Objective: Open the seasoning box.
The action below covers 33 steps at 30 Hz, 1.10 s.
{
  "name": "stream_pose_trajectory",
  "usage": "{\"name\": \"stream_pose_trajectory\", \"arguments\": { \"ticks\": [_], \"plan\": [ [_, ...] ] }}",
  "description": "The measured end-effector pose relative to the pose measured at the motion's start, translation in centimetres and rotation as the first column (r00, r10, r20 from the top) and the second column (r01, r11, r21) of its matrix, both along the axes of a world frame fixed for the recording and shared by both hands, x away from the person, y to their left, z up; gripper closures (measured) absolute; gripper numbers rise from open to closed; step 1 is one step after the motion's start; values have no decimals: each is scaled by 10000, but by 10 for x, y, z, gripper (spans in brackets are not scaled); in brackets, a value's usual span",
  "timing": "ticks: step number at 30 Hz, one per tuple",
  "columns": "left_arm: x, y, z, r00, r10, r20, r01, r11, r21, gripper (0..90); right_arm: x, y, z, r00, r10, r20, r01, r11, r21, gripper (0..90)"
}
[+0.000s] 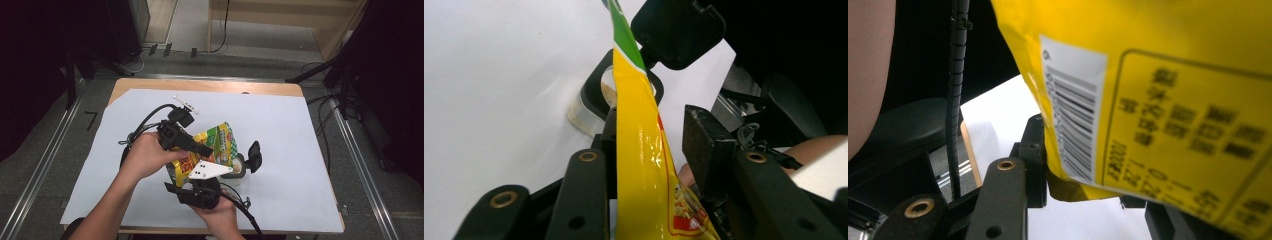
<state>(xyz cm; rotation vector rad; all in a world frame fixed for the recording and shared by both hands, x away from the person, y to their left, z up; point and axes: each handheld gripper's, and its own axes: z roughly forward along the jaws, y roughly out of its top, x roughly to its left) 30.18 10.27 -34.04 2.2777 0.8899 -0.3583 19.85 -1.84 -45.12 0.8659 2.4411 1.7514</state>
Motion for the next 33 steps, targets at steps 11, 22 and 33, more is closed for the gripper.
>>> {"name": "stream_pose_trajectory", "arguments": {
  "ticks": [11,22,33],
  "plan": [
    [-1,-1,1,9994,190,289,-196,9996,211,746,-1,2,1,9998,110,164,-107,9998,-184,603],
    [-1,-1,-1,9996,141,246,-152,9988,476,791,-1,6,0,9985,430,349,-406,9969,-667,547],
    [-1,-2,1,9997,67,238,-69,10000,72,799,-3,5,3,9976,227,661,-173,9965,-823,655]
  ]
}}
